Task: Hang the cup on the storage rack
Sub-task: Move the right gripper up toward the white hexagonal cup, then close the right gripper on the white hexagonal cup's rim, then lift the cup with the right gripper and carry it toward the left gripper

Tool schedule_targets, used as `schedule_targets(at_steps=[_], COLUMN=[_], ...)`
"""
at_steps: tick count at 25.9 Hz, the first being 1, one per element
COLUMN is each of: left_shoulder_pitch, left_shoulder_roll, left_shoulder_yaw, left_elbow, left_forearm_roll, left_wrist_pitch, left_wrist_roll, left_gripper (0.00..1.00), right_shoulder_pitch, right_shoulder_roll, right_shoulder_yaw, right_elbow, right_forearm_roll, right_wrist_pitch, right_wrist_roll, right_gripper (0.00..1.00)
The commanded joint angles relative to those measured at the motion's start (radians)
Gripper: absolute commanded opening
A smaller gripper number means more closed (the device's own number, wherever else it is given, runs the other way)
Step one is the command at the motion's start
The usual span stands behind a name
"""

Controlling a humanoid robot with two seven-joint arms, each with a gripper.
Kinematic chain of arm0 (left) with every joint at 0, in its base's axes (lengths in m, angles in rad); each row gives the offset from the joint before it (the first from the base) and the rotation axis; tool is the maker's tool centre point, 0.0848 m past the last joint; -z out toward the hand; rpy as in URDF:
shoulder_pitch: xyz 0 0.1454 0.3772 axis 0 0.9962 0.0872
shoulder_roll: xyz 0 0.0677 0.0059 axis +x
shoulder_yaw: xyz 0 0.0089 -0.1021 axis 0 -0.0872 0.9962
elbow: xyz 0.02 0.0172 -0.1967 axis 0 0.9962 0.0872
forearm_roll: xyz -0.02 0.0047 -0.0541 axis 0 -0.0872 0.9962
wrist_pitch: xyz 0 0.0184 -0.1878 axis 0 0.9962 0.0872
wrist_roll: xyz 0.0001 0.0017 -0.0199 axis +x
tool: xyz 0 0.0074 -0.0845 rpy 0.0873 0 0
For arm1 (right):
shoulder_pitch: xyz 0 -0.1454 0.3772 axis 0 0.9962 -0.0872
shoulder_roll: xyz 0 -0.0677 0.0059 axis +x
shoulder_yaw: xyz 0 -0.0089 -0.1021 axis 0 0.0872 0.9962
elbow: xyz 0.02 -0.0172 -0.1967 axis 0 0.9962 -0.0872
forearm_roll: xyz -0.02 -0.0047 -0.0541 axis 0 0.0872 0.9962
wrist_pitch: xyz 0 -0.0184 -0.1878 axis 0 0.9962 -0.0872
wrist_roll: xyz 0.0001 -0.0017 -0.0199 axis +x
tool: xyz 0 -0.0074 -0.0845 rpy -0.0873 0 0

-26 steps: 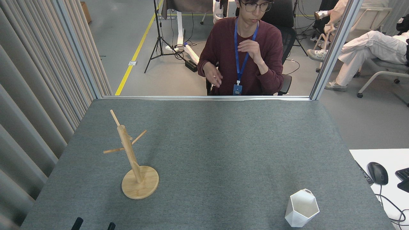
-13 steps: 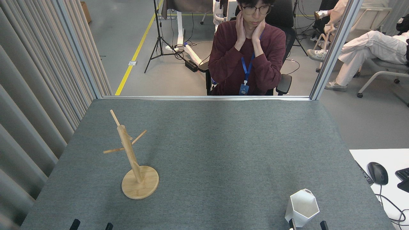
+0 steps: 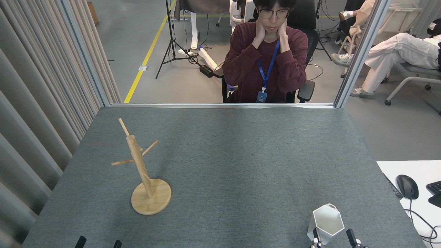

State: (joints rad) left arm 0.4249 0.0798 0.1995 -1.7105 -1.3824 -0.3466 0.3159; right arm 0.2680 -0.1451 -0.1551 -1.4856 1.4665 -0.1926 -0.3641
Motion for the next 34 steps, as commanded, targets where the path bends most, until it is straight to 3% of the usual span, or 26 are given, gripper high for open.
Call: schedule_targets(at_steps=[1, 18, 19, 21, 22, 27, 31, 34], left_shoulder_pitch=[0.000, 0.002, 0.002, 0.002, 0.002, -0.008, -0.046, -0.080], left_shoulder_roll=[0.000, 0.000, 0.000, 0.000, 0.002, -0.005, -0.014, -0.018], left_shoulder_yaw=[0.001, 0.014, 0.014, 0.015, 0.015, 0.012, -0.017, -0.134], left_elbow=[0.000, 0.003, 0.003, 0.003, 0.002, 0.002, 0.078, 0.115], left_forearm_roll=[0.000, -0.001, -0.003, -0.004, -0.004, -0.004, -0.027, -0.190], left_wrist_pitch=[-0.002, -0.003, -0.003, -0.003, -0.003, 0.006, 0.021, 0.026], left_wrist_roll=[0.000, 0.000, 0.000, 0.000, 0.002, 0.042, 0.108, 0.108], left_gripper=[1.00, 1.00, 1.00, 1.00, 1.00, 1.00, 1.00, 1.00], right_shoulder_pitch=[-0.016, -0.108, -0.108, -0.107, -0.105, -0.105, -0.098, -0.072], right_shoulder_roll=[-0.004, -0.005, -0.005, -0.004, -0.004, 0.005, 0.016, 0.055], right_shoulder_yaw=[0.000, 0.005, 0.005, 0.006, 0.006, -0.001, -0.001, 0.055], right_elbow=[0.018, 0.133, 0.136, 0.137, 0.137, 0.105, -0.002, -0.082], right_forearm_roll=[0.002, 0.003, 0.003, 0.003, 0.003, -0.006, -0.014, -0.008], right_wrist_pitch=[0.002, 0.004, 0.004, 0.004, 0.004, -0.005, -0.010, -0.024], right_wrist_roll=[-0.001, -0.002, -0.002, -0.002, -0.002, -0.010, -0.013, -0.013], right_gripper=[0.99, 0.99, 0.97, 0.69, 0.61, 0.54, 0.54, 0.55])
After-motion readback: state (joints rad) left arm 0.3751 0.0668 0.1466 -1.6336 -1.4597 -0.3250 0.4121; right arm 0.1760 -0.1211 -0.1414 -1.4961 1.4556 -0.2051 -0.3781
